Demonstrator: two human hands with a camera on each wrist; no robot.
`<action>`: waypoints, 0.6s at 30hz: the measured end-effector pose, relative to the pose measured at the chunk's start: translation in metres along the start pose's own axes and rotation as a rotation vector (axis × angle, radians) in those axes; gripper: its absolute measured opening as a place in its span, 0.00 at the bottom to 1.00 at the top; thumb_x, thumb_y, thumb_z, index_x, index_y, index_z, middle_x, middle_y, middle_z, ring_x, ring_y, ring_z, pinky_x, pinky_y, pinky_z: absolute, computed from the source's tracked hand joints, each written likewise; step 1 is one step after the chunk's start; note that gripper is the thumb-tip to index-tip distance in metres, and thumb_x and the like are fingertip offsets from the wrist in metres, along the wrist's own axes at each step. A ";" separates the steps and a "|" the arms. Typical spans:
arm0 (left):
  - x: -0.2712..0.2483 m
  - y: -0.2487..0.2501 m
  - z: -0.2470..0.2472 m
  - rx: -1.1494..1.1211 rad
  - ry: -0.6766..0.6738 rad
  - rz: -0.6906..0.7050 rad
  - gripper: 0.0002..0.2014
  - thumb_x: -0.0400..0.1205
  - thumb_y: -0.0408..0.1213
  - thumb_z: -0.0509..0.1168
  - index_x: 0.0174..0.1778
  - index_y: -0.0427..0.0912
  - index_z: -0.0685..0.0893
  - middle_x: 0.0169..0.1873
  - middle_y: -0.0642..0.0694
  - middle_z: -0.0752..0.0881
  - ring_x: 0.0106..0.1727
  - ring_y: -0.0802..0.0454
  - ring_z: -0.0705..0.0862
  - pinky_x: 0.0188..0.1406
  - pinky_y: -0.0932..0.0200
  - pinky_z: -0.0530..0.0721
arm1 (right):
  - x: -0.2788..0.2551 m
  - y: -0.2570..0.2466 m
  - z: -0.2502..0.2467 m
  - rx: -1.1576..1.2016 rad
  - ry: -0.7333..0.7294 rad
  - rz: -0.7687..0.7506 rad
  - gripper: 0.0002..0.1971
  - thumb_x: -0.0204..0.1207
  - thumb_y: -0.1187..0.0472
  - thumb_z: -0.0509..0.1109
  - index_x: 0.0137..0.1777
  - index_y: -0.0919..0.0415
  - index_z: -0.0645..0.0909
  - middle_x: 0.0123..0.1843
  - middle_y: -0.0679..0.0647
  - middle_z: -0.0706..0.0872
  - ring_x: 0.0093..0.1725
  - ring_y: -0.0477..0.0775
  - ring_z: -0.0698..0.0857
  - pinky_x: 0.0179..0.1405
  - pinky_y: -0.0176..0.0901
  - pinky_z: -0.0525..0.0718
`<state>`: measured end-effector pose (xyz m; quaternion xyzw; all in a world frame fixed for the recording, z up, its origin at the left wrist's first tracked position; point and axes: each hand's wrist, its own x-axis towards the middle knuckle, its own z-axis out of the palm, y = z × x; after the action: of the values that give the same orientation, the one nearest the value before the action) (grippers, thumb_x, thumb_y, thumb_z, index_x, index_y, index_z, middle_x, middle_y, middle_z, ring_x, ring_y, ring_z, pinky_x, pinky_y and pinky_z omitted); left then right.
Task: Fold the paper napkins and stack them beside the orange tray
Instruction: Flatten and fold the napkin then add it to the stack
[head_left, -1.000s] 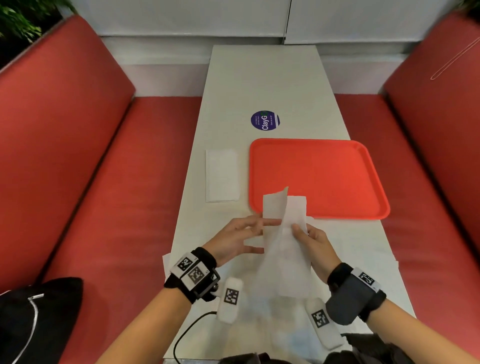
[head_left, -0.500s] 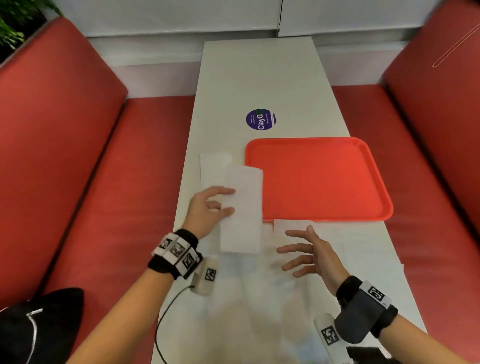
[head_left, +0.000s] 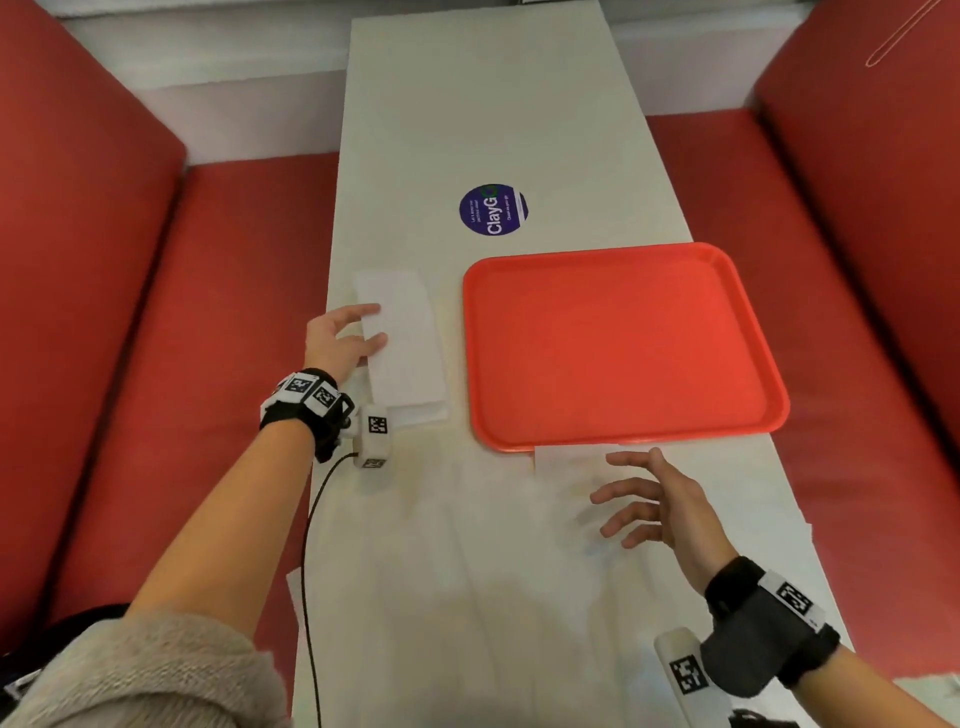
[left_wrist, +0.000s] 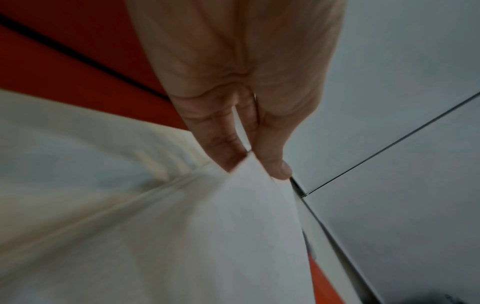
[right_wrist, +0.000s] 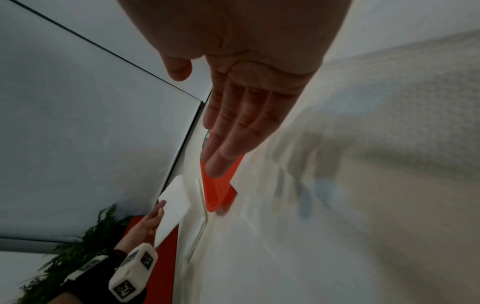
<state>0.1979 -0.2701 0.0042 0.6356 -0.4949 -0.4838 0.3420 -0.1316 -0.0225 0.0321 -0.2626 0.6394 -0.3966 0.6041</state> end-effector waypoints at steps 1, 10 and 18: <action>0.003 -0.005 0.002 0.022 -0.003 -0.020 0.19 0.76 0.23 0.73 0.60 0.46 0.88 0.65 0.47 0.83 0.48 0.48 0.88 0.39 0.68 0.87 | 0.002 0.000 -0.001 0.007 0.006 0.001 0.40 0.67 0.23 0.60 0.64 0.56 0.81 0.49 0.63 0.92 0.36 0.66 0.89 0.29 0.48 0.83; 0.007 -0.023 0.000 0.218 -0.023 -0.051 0.19 0.76 0.27 0.75 0.57 0.53 0.88 0.51 0.43 0.87 0.40 0.53 0.87 0.49 0.61 0.86 | 0.009 0.000 -0.008 0.025 0.038 -0.031 0.46 0.57 0.18 0.64 0.61 0.56 0.82 0.47 0.65 0.91 0.32 0.63 0.86 0.27 0.45 0.82; -0.045 0.002 0.016 0.421 0.139 0.181 0.13 0.75 0.38 0.76 0.55 0.52 0.88 0.62 0.46 0.76 0.63 0.45 0.77 0.68 0.51 0.77 | -0.005 -0.005 -0.052 -0.110 0.240 -0.137 0.16 0.87 0.51 0.57 0.55 0.60 0.83 0.40 0.64 0.89 0.27 0.61 0.83 0.26 0.45 0.79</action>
<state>0.1799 -0.2267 0.0139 0.6778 -0.6149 -0.2927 0.2771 -0.1831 -0.0115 0.0369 -0.2891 0.7083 -0.4297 0.4797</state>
